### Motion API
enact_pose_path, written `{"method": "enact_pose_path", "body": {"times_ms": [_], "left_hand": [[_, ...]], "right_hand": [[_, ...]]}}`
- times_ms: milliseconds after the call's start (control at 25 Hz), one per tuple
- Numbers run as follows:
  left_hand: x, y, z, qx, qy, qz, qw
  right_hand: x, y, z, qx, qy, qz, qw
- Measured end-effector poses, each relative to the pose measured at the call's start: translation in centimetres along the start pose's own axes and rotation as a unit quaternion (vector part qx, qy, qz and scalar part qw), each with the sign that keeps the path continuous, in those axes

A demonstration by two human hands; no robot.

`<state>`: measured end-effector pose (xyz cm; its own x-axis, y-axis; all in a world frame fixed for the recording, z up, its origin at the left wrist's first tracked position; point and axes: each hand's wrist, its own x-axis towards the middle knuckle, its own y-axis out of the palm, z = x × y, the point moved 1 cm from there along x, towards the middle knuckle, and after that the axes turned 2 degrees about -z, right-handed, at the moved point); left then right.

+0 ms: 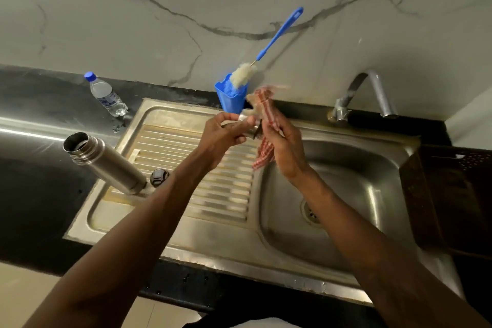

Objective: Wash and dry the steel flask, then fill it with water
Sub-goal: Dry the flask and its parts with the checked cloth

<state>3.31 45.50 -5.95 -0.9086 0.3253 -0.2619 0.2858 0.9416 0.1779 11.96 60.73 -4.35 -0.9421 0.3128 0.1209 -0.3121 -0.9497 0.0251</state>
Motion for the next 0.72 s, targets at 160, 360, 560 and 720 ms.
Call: {"method": "enact_pose_path", "body": {"times_ms": [160, 360, 560, 720], "left_hand": [[-2.2, 3.5, 0.2, -0.012, 0.077, 0.074, 0.994], [-4.8, 7.0, -1.3, 0.052, 0.167, 0.114, 0.978], [-7.5, 9.3, -2.2, 0.024, 0.131, 0.201, 0.970], [-8.2, 11.8, -2.4, -0.071, 0.063, 0.130, 0.987]], "right_hand": [[-0.8, -2.2, 2.3, -0.092, -0.060, 0.052, 0.993], [-1.1, -5.2, 5.3, -0.290, -0.108, 0.000, 0.951], [-0.7, -9.0, 5.3, -0.004, 0.246, 0.036, 0.969], [-2.6, -9.0, 5.5, 0.177, 0.271, -0.013, 0.946]]}}
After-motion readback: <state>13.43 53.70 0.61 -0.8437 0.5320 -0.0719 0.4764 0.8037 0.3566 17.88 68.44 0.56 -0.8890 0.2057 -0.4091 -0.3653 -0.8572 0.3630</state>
